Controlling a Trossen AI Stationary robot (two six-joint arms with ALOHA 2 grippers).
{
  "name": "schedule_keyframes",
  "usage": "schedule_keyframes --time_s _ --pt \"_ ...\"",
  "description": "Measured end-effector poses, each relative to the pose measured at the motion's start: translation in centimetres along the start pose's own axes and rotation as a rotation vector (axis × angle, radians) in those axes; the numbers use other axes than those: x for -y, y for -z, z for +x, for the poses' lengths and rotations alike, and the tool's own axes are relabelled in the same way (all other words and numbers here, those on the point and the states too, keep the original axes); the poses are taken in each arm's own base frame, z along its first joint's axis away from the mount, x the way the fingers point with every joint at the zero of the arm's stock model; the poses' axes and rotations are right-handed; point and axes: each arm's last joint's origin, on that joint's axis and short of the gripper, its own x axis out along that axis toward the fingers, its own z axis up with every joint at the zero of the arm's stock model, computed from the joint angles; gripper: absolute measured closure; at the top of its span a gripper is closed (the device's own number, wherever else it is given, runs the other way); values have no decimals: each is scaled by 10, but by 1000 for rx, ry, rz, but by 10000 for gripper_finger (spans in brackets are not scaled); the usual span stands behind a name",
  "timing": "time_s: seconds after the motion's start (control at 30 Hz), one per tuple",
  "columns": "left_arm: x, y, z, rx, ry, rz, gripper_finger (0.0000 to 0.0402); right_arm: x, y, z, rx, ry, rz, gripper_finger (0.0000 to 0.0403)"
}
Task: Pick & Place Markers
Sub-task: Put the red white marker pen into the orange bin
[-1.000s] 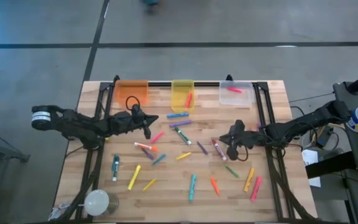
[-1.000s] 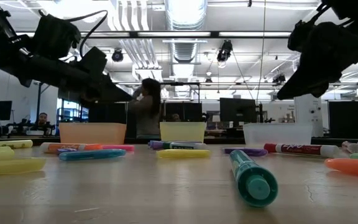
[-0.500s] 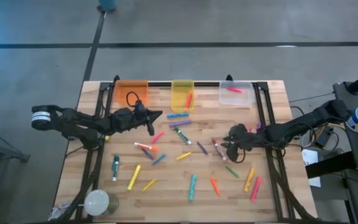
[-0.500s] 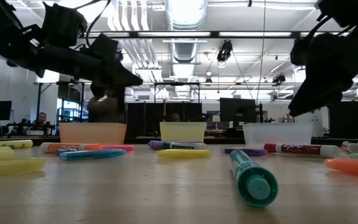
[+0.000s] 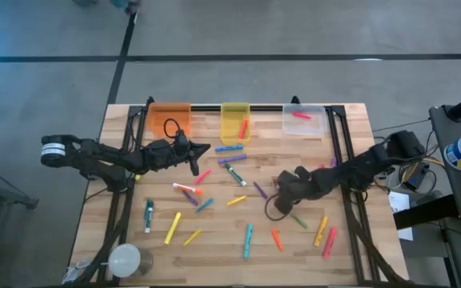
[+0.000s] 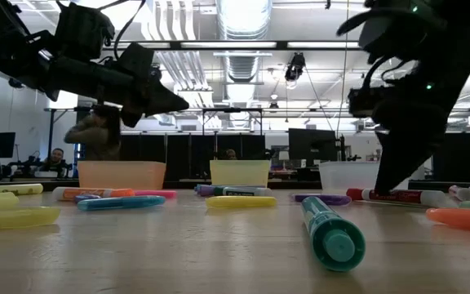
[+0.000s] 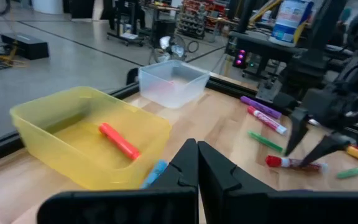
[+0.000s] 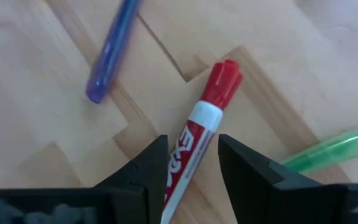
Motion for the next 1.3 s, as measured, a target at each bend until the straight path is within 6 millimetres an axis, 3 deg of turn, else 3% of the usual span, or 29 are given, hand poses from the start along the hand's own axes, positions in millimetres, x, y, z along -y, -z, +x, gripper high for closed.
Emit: schedule_keyframes --time_s 0.27,0.43,0.6,0.7,0.93,1.3 --pt "5 7 -2 -57 18 17 401 -16 -7 13 -53 23 -69 333" --pt "4 11 -1 -109 -8 2 394 -19 -12 1 1 -23 -98 345" --pt "16 9 -2 -92 59 -32 353 -18 -20 -26 227 -89 -122 338" --pt "32 5 -3 -9 149 -35 329 -21 -30 -39 463 -199 -139 338" --pt "70 0 5 172 386 2 305 -21 -46 -53 965 -467 -177 337" --pt "109 -17 55 238 524 36 305 -39 -60 -39 1088 -522 -269 337"
